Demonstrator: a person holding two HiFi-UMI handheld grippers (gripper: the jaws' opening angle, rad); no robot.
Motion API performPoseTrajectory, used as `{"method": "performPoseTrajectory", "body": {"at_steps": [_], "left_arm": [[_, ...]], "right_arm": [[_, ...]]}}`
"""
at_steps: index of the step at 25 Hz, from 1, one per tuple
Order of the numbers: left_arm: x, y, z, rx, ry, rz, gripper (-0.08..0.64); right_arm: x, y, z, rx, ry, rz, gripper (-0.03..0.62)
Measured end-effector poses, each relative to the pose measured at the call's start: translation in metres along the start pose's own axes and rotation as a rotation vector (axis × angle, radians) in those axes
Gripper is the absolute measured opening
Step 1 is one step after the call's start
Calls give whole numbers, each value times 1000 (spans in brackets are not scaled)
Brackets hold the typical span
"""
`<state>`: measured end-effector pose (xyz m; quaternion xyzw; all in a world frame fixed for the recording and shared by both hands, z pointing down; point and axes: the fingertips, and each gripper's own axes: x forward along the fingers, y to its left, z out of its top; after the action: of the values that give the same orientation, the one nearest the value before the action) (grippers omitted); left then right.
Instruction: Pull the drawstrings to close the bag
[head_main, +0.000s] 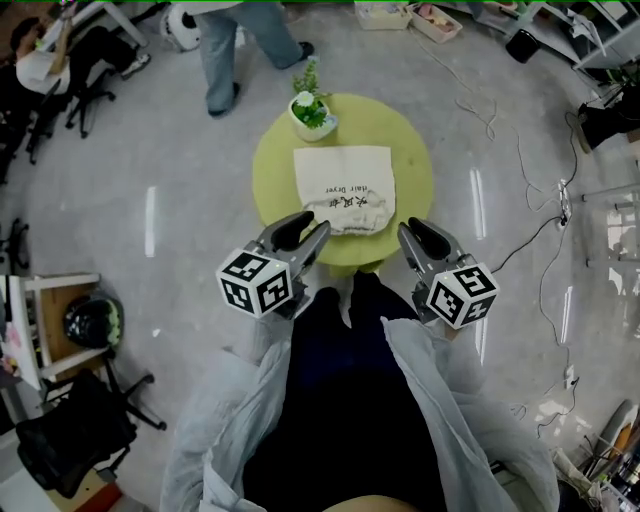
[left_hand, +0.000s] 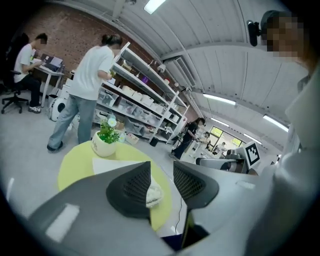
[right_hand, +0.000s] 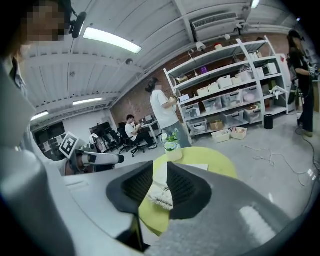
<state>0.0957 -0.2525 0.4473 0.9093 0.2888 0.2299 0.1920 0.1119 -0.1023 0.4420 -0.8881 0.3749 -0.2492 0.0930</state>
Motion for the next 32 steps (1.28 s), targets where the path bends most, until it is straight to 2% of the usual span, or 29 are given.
{"method": "performPoseTrajectory", "body": {"at_steps": [4, 7, 10, 14, 20, 26, 32], "left_arm": [[-13, -6, 9, -13, -81, -33, 96], [-21, -8, 11, 3, -118, -55, 17], [-26, -11, 11, 22, -132, -62, 15], [-27, -7, 0, 79, -77, -17, 15], [-28, 3, -14, 130, -23, 28, 15], [-27, 5, -20, 219, 18, 61, 15], [-25, 3, -21, 212, 30, 62, 15]], "right_arm": [[-11, 6, 0, -43, -47, -61, 3], [-17, 12, -1, -60, -69, -81, 2], [-26, 13, -2, -89, -91, -114, 2], [-36, 10, -11, -135, -81, -158, 2], [-40, 7, -27, -114, -54, -195, 2], [-38, 6, -28, -132, -43, -199, 2], [-34, 5, -26, -130, -29, -189, 2]]}}
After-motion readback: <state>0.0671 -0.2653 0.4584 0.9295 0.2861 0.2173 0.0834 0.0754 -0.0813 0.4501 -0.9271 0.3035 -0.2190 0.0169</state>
